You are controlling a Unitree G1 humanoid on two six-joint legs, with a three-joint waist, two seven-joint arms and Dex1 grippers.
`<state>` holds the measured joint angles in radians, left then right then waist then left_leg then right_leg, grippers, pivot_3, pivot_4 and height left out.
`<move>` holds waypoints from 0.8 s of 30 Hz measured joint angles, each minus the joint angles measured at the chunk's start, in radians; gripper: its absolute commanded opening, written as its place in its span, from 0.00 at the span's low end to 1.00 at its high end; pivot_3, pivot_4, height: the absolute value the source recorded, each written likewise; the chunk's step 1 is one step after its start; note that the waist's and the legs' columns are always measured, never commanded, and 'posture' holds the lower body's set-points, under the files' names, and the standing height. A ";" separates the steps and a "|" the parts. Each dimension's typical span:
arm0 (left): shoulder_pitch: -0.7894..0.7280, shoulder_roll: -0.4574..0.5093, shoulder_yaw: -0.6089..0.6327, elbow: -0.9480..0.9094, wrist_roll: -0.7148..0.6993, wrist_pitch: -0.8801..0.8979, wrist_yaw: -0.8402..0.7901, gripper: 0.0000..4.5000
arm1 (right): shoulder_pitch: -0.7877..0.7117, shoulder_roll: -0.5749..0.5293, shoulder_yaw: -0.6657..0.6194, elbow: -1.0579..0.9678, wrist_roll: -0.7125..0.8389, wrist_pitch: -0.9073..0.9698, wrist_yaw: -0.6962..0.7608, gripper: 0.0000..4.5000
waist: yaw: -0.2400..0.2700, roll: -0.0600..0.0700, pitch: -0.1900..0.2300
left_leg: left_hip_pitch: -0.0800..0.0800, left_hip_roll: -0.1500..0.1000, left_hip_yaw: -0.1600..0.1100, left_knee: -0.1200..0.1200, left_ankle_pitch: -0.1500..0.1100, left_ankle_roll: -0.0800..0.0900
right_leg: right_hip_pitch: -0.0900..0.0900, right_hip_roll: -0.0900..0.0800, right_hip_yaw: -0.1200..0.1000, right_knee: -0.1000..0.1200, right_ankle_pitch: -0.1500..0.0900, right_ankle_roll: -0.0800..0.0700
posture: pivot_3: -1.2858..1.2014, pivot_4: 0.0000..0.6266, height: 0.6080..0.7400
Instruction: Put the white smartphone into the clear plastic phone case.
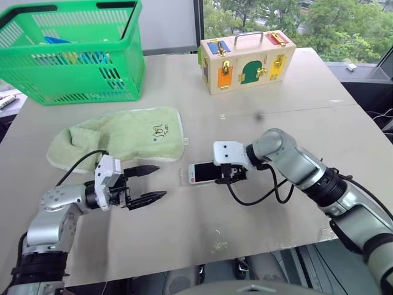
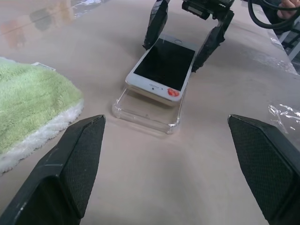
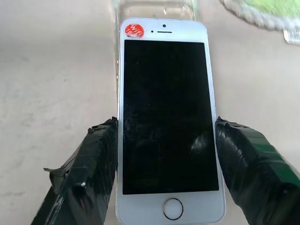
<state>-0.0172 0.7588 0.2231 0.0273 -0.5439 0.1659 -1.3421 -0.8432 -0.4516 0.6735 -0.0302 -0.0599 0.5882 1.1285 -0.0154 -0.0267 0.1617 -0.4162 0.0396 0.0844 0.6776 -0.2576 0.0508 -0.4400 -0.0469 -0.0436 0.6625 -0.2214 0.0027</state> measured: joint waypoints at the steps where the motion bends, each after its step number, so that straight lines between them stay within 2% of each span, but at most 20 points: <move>1: 0.000 0.000 0.000 -0.004 0.000 0.003 0.002 0.96 | -0.002 0.001 0.003 0.000 -0.007 -0.001 0.001 0.61 | 0.000 0.000 0.000 | 0.000 0.000 0.000 0.000 0.000 0.000 | 0.000 0.000 0.000 0.000 0.000 0.000 | 0.52 0.24 1.00; 13: -0.006 0.000 -0.001 -0.057 0.000 0.044 0.031 0.96 | -0.008 0.009 0.010 0.000 -0.040 0.003 0.017 0.61 | 0.001 0.000 0.000 | 0.000 0.000 0.000 0.000 0.000 0.000 | 0.000 0.000 0.000 0.000 0.000 0.000 | 0.52 0.24 1.00; 16: -0.006 0.000 -0.001 -0.059 0.000 0.050 0.038 0.96 | -0.008 0.018 0.006 -0.006 -0.031 0.040 0.025 0.94 | 0.001 0.000 0.000 | 0.000 0.000 0.000 0.000 0.000 0.000 | 0.000 0.000 0.000 0.000 0.000 0.000 | 0.52 0.24 1.00; 17: -0.005 0.000 -0.001 -0.061 0.000 0.052 0.039 0.96 | -0.007 0.019 0.006 -0.009 -0.026 0.051 0.030 0.97 | 0.000 0.000 0.000 | 0.000 0.000 0.000 0.000 0.000 0.000 | 0.000 0.000 0.000 0.000 0.000 0.000 | 0.52 0.24 1.00; 20: -0.005 0.000 -0.001 -0.075 -0.001 0.062 0.039 0.96 | -0.004 0.028 -0.007 -0.041 -0.006 0.082 0.028 0.97 | 0.000 0.000 0.000 | 0.000 0.000 0.000 0.000 0.000 0.000 | 0.000 0.000 0.000 0.000 0.000 0.000 | 0.52 0.24 1.00; 24: -0.005 0.000 -0.001 -0.082 -0.001 0.071 0.042 0.96 | -0.002 0.034 -0.092 -0.117 0.058 0.150 0.017 0.97 | 0.001 0.000 0.000 | 0.000 0.000 0.000 0.000 0.000 0.000 | 0.000 0.000 0.000 0.000 0.000 0.000 | 0.52 0.24 1.00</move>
<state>-0.0226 0.7586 0.2220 -0.0544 -0.5452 0.2366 -1.3006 -0.8452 -0.4174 0.5813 -0.1473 -0.0015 0.7379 1.1455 -0.0141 -0.0264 0.1618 -0.4163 0.0395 0.0841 0.6776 -0.2575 0.0505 -0.4398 -0.0472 -0.0438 0.6625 -0.2214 0.0026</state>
